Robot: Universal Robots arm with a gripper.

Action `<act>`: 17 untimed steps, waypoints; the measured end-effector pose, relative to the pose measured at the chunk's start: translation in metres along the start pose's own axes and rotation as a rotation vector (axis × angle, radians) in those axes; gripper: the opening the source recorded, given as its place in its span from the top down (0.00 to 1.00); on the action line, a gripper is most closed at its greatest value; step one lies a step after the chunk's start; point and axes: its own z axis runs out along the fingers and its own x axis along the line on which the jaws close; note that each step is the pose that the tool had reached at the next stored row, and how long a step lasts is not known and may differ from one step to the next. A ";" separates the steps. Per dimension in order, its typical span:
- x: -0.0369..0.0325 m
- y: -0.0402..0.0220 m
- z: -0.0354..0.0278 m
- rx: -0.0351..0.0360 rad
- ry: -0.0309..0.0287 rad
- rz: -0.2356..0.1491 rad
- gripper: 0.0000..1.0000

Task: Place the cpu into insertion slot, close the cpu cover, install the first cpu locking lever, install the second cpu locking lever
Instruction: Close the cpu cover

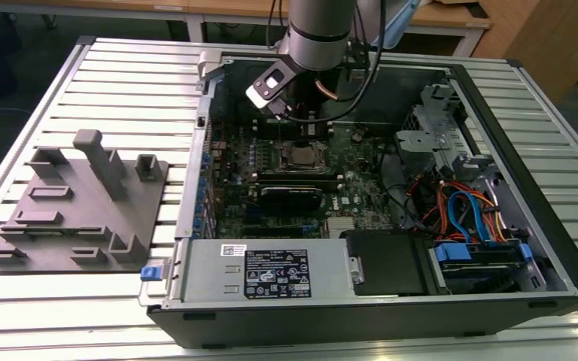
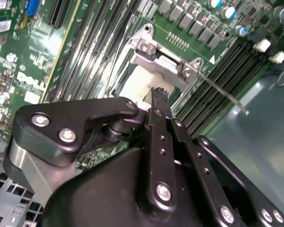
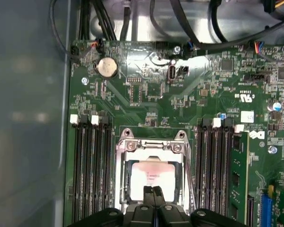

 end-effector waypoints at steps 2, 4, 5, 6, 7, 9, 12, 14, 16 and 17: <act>0.0000 -0.0034 0.0016 0.0000 -0.0001 0.000 0.89; 0.0000 -0.0060 0.0031 0.0001 -0.0001 0.000 0.89; -0.0001 -0.0070 0.0052 0.0000 -0.0001 0.000 0.89; -0.0001 -0.0074 0.0062 0.0000 0.0000 0.001 0.89; -0.0001 -0.0082 0.0075 -0.0001 0.0000 0.003 0.89; -0.0005 -0.0090 0.0082 0.0001 -0.0002 0.003 0.89; -0.0011 -0.0107 0.0105 0.0000 0.0001 0.003 0.89; -0.0014 -0.0119 0.0119 0.0002 -0.0001 0.003 0.89; -0.0014 -0.0129 0.0128 0.0003 -0.0001 0.003 0.89; -0.0014 -0.0133 0.0133 0.0003 0.0000 0.003 0.89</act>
